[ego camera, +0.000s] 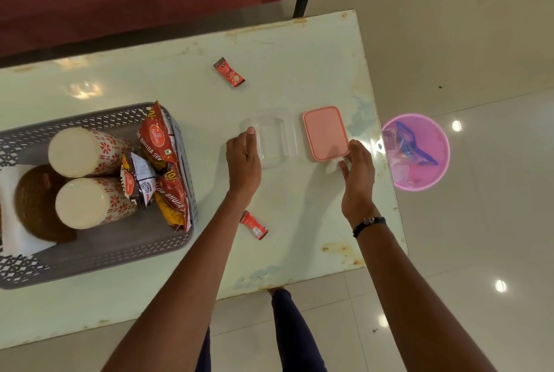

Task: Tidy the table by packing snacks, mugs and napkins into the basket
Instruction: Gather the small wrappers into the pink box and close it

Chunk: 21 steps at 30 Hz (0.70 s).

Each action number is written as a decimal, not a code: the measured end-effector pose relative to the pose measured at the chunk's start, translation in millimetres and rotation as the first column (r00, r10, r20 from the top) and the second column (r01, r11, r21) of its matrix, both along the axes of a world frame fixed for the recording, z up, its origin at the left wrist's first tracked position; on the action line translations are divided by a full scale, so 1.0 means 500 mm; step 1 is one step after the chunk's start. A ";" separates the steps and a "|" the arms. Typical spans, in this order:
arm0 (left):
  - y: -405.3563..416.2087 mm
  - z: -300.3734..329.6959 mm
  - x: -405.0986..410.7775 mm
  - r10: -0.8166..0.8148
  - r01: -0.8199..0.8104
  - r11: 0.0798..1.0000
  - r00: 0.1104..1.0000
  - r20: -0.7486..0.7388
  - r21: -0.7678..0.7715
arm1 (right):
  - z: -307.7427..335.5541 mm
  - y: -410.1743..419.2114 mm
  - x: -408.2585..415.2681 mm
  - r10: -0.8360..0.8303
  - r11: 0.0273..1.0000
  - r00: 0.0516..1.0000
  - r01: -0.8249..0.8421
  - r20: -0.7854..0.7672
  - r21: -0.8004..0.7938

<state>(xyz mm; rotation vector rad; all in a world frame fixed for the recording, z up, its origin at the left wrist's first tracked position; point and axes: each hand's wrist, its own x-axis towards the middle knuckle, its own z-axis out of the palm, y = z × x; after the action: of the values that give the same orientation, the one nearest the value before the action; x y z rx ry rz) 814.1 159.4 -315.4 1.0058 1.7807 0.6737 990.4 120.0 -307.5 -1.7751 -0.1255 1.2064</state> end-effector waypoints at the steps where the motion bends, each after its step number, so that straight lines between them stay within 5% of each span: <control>1: -0.003 -0.002 -0.003 0.005 -0.005 1.000 1.000 -0.016 0.004 | -0.001 -0.006 0.000 -0.042 0.999 0.998 0.043 0.037 -0.020; 5: -0.064 0.006 -0.022 0.069 -0.048 0.991 0.983 -0.169 0.123 | -0.004 -0.064 -0.017 -0.091 0.993 0.991 0.098 0.100 -0.067; 8: -0.156 0.022 -0.034 0.132 -0.102 0.981 0.973 -0.187 0.163 | 0.000 -0.140 -0.072 0.225 0.974 0.963 -0.218 0.146 -0.060; 11: -0.240 0.024 -0.049 0.201 -0.188 0.977 0.969 -0.147 0.097 | -0.003 -0.198 -0.152 0.614 0.784 0.749 -0.615 0.250 -0.084; 13: -0.278 0.018 -0.059 0.199 -0.192 0.980 0.967 -0.157 0.060 | -0.012 -0.215 -0.200 0.727 0.658 0.588 -0.744 0.355 -0.116; 21: -0.300 0.003 -0.087 0.056 -0.046 0.998 0.972 -0.226 0.050 | -0.039 -0.188 -0.244 0.745 0.500 0.269 -0.831 0.610 -0.245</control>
<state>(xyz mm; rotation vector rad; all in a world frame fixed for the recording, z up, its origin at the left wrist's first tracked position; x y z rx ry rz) 770.5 9.3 -313.9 1.1066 2.0040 0.6538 868.2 26.1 -327.1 -1.9784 -1.7024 1.0683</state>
